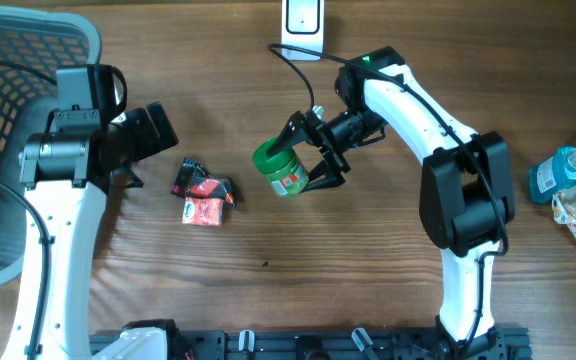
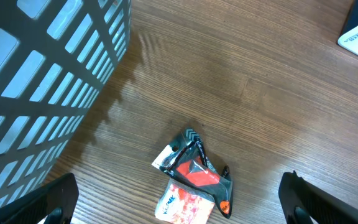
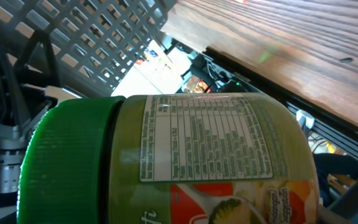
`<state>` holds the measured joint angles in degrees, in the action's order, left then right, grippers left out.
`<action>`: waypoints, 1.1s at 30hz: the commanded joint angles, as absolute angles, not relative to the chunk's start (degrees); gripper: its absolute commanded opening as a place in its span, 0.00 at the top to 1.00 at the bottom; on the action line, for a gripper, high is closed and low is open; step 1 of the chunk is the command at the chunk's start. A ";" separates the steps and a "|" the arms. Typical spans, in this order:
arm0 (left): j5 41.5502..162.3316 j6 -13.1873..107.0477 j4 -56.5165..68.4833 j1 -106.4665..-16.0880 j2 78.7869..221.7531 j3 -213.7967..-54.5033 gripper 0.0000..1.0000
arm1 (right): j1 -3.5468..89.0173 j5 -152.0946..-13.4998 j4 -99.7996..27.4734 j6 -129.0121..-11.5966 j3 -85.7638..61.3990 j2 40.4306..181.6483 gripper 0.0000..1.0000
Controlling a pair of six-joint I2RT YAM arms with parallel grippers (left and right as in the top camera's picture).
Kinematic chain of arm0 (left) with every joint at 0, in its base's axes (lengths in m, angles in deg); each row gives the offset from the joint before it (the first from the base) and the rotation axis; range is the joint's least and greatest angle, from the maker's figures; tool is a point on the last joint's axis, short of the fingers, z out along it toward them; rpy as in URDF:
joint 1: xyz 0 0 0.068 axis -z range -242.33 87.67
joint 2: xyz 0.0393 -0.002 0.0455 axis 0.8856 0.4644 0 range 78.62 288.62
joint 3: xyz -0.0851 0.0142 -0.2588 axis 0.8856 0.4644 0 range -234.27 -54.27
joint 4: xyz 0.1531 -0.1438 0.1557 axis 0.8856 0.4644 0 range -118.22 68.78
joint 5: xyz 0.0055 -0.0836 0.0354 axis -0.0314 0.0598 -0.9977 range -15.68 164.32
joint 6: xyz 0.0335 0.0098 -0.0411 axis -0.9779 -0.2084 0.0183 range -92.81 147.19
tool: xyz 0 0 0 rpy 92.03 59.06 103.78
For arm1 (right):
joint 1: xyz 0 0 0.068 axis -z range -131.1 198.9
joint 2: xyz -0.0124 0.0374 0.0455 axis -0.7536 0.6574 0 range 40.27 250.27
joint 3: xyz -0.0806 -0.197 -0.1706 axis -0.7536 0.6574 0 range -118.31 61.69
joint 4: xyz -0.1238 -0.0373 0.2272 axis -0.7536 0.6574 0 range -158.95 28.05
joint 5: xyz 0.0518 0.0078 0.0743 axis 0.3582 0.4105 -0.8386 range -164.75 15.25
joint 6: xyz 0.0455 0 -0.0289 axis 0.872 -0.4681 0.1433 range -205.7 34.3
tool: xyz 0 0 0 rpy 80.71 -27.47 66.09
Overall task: Scan the item barcode
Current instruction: 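Lift the jar with the right gripper up to the white scanner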
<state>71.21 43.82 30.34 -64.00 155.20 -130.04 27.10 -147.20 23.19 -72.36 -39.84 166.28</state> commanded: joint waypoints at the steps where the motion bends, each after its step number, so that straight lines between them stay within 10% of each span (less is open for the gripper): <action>1: 70.84 43.05 30.36 -64.37 155.31 -130.67 0.00 | 27.14 -148.99 22.10 -75.22 -41.48 163.79 0.28; 33: 70.84 43.05 30.36 -64.37 155.31 -130.67 0.00 | 27.49 -77.15 -57.55 -76.29 -44.74 164.16 0.29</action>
